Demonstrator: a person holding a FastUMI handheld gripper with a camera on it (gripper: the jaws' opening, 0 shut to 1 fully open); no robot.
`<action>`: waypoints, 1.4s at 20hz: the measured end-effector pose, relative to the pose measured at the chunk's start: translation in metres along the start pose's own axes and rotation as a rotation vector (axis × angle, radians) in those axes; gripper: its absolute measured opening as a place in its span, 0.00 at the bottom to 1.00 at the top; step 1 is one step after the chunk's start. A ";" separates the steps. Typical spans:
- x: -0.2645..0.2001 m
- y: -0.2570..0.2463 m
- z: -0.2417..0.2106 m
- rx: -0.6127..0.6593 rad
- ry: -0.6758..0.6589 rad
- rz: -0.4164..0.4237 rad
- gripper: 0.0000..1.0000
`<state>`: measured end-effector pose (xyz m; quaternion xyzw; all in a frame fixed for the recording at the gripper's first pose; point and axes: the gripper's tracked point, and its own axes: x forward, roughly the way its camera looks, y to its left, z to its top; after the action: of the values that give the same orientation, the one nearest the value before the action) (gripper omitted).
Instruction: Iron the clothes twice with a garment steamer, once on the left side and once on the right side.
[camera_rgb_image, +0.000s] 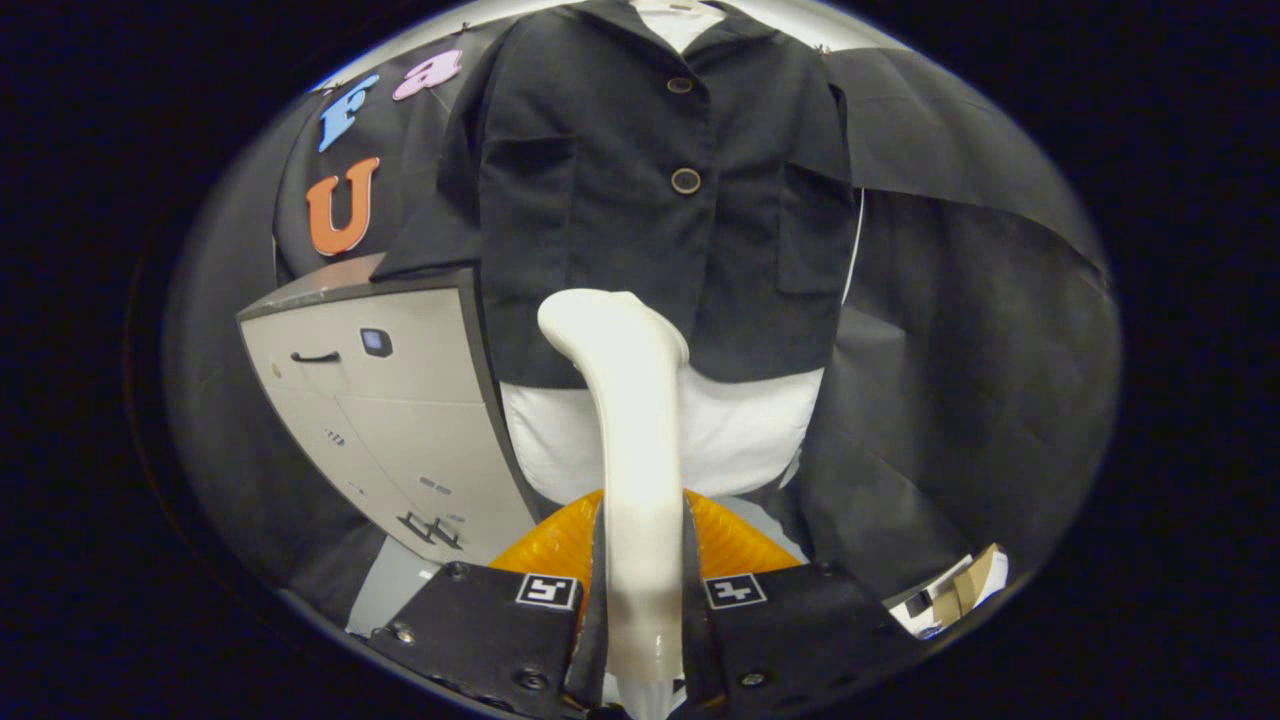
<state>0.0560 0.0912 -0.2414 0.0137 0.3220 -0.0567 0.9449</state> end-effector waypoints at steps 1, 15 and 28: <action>-0.001 0.000 0.002 0.009 -0.002 0.014 0.33; -0.111 -0.081 0.207 0.076 -0.456 0.091 0.33; -0.127 -0.129 0.390 0.096 -0.806 0.030 0.33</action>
<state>0.1774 -0.0491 0.1464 0.0392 -0.0772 -0.0584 0.9945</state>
